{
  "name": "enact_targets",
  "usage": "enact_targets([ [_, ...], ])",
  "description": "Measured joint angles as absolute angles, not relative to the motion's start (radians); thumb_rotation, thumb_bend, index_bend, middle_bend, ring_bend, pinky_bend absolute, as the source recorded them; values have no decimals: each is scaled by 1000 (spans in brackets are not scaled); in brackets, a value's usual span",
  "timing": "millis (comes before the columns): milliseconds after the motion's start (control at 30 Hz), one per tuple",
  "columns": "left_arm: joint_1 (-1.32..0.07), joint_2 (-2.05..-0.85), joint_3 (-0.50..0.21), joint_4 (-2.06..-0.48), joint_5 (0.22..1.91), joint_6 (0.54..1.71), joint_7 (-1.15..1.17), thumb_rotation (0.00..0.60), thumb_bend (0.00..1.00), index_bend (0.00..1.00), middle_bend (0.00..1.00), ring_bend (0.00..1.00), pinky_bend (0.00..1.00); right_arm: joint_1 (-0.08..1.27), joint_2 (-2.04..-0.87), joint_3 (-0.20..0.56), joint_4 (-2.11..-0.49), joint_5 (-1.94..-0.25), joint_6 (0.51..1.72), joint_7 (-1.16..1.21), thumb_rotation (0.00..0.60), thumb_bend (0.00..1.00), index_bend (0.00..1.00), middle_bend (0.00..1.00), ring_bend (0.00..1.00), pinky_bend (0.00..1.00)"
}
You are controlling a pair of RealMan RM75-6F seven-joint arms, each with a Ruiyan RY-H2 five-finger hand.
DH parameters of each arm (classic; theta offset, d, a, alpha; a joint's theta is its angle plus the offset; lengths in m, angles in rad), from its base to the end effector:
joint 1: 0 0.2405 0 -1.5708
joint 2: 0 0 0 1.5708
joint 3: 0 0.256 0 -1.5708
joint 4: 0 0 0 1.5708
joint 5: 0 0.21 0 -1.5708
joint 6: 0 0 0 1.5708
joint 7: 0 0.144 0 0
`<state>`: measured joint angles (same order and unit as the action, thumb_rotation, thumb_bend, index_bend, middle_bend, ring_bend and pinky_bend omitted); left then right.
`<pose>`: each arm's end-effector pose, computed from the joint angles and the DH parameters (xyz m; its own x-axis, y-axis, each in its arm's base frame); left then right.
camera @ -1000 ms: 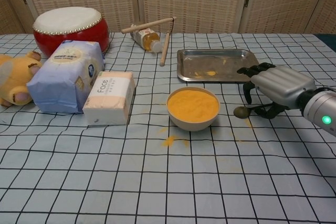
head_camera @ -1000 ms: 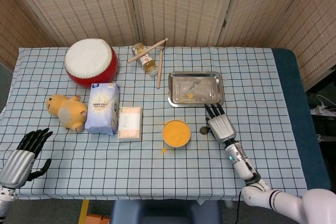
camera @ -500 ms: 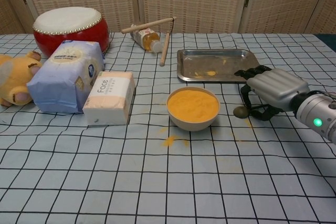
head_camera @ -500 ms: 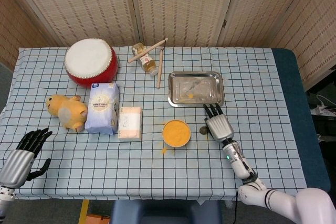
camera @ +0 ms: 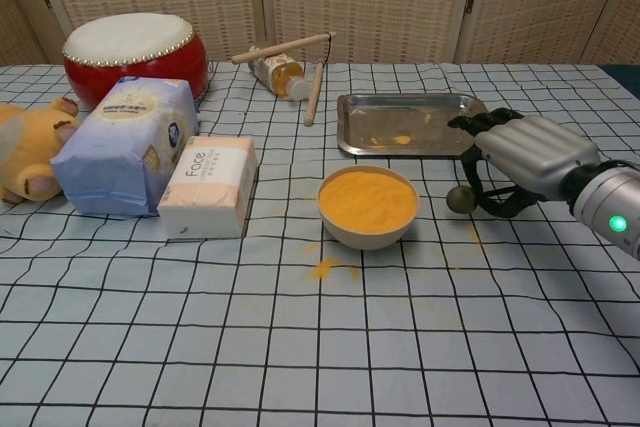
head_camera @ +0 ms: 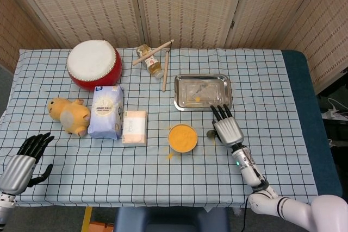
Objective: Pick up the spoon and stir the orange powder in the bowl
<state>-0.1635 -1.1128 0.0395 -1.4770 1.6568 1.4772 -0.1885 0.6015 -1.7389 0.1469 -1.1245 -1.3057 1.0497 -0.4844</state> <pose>-0.3124 0.1872 0.1520 0.3773 0.0863 0.9221 0.9109 -0.2143 -0.3526 -0.2133 -0.3336 -0.0443 0.6892 -0.0861 0.7194 -0.6999 -0.3359 0.6303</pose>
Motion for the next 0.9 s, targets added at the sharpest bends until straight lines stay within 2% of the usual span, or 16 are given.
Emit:
enact_targets([
  [267, -164, -1110, 44, -1482, 1669, 1482, -192, 600, 443, 0, 0, 0, 71, 599, -1643, 171, -1369, -1296, 1087, -563, 600, 312, 605, 0, 0, 0],
  [400, -164, -1108, 48, -1481, 1678, 1484, -196, 600, 443, 0, 0, 0, 72, 622, -1630, 187, -1452, -1271, 1081, -655, 600, 312, 600, 0, 0, 0],
  [733, -162, -1100, 59, -1470, 1698, 1499, -229, 600, 443, 0, 0, 0, 72, 728, -1773, 223, -1441, -1165, 1058, -863, 600, 312, 540, 0, 0, 0],
  [900, -158, -1094, 59, -1461, 1701, 1513, -257, 600, 443, 0, 0, 0, 72, 753, -1820, 222, -1412, -1124, 1068, -923, 600, 312, 438, 0, 0, 0],
])
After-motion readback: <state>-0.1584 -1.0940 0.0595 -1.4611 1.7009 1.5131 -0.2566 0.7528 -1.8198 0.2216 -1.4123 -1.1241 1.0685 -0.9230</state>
